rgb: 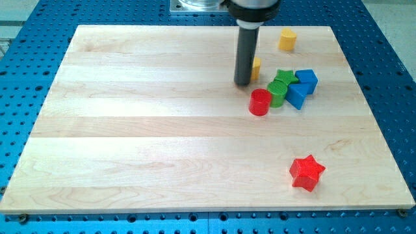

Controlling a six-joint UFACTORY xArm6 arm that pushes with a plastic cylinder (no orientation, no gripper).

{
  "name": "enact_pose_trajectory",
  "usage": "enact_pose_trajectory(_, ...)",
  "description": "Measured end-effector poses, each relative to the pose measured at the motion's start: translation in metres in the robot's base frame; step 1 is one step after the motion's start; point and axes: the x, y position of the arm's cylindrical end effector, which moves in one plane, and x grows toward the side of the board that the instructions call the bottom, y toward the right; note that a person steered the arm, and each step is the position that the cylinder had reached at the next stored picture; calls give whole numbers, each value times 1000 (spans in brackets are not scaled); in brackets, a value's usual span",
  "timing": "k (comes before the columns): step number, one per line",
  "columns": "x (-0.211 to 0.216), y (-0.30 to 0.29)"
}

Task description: Push the yellow hexagon into the yellow heart

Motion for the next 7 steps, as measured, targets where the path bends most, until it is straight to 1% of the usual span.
enact_pose_trajectory(1,-31,18)
enact_pose_trajectory(2,-45,29)
enact_pose_trajectory(3,-68,20)
enact_pose_trajectory(5,-76,41)
enact_pose_trajectory(7,-76,41)
